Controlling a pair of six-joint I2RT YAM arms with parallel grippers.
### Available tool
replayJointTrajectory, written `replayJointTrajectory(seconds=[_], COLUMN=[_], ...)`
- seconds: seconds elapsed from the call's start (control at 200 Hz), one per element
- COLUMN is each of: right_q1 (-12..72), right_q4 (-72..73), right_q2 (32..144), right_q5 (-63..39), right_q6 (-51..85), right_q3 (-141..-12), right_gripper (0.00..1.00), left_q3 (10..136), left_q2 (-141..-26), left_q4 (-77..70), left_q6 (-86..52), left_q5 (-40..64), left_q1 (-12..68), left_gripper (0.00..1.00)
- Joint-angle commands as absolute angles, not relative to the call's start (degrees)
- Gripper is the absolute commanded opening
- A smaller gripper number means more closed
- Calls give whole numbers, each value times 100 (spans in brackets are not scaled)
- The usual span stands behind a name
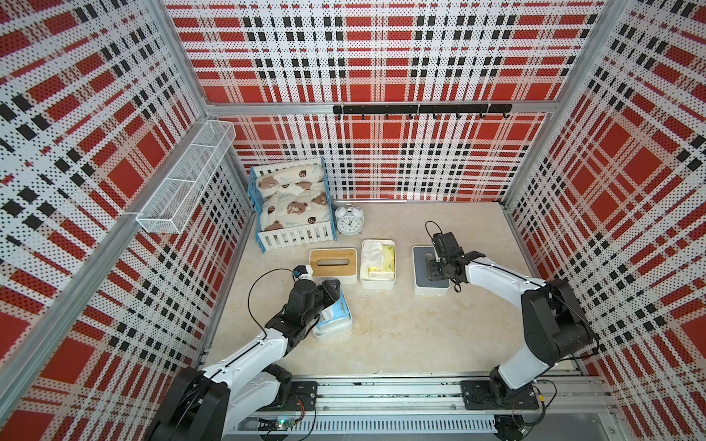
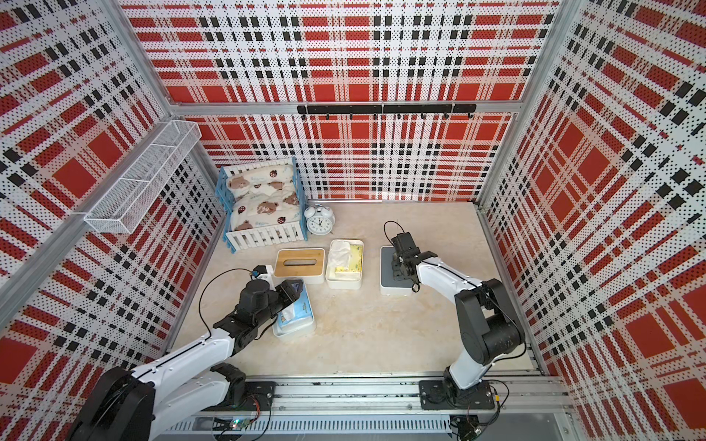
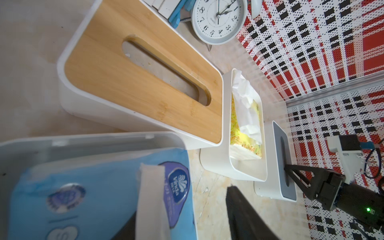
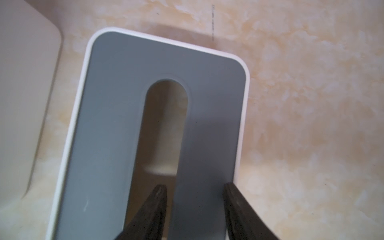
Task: Put the tissue paper into the tissue box
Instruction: Move the box lid to the center of the board, then move the tissue box to the center of the board.
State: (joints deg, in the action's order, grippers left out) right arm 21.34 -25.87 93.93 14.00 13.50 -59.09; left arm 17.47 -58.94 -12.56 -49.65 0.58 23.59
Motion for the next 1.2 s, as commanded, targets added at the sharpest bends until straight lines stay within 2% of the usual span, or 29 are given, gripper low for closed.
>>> replayJointTrajectory(seconds=[0.0,0.24,0.436,0.536,0.952,1.092,1.197], right_q1=[2010,2430,2915,3043,3234,3245,3243], right_q4=[-3063,-2981,-2792,-2410,-1704,-1831,-1905], right_q2=[9462,8866,9287,9571,10573,10743,10868], right_q5=[1581,791,231,-34,-455,-312,-203], right_q6=[1195,1477,1761,1968,2416,2402,2375], right_q3=[-6164,-6788,-7226,-7144,-7339,-7439,-7461], right_gripper=[50,51,54,43,41,33,31], left_q3=[1932,1960,1967,1969,1938,1886,1846], left_q2=[-5713,-5413,-5266,-5205,-4854,-4737,-4704], left_q4=[-1161,-891,-813,-742,-416,-344,-342], left_q6=[-4882,-4747,-4711,-4693,-4513,-4452,-4439], left_q5=[-179,-494,-463,-453,-453,-398,-327], left_q1=[2389,2291,2146,2136,1945,1814,1719], left_gripper=[54,53,53,53,53,53,53])
